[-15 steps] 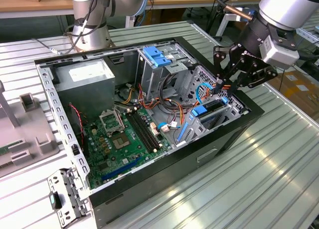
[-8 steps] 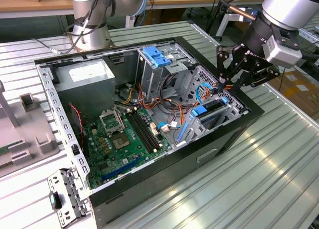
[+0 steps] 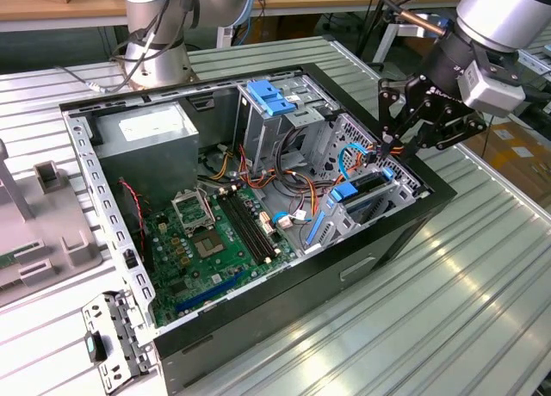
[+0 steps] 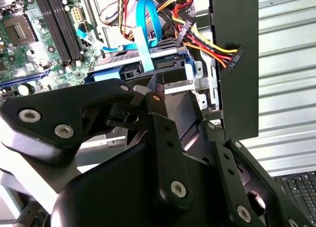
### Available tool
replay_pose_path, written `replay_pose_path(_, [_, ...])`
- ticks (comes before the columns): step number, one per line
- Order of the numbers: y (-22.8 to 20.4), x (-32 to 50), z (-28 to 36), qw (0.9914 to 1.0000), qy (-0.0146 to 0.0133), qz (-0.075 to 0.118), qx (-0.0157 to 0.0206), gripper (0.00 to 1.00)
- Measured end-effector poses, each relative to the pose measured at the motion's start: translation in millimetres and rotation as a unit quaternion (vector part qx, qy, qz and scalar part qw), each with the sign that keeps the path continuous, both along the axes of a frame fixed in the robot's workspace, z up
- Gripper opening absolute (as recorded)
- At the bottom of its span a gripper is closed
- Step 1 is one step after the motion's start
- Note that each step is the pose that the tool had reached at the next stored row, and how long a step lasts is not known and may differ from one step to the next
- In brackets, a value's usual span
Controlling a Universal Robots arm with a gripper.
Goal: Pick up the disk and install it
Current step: 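Insert the first disk wire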
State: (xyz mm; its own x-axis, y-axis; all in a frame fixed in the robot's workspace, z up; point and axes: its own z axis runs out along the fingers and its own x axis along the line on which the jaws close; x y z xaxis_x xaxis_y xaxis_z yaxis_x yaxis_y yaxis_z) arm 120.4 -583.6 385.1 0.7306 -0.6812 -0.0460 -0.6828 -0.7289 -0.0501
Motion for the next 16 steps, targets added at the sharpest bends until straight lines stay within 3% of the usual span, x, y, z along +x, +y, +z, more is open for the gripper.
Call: replay_pose_path(16, [0.0,16.7,-3.6,1.00000,0.0000,0.000,0.0000,0.36])
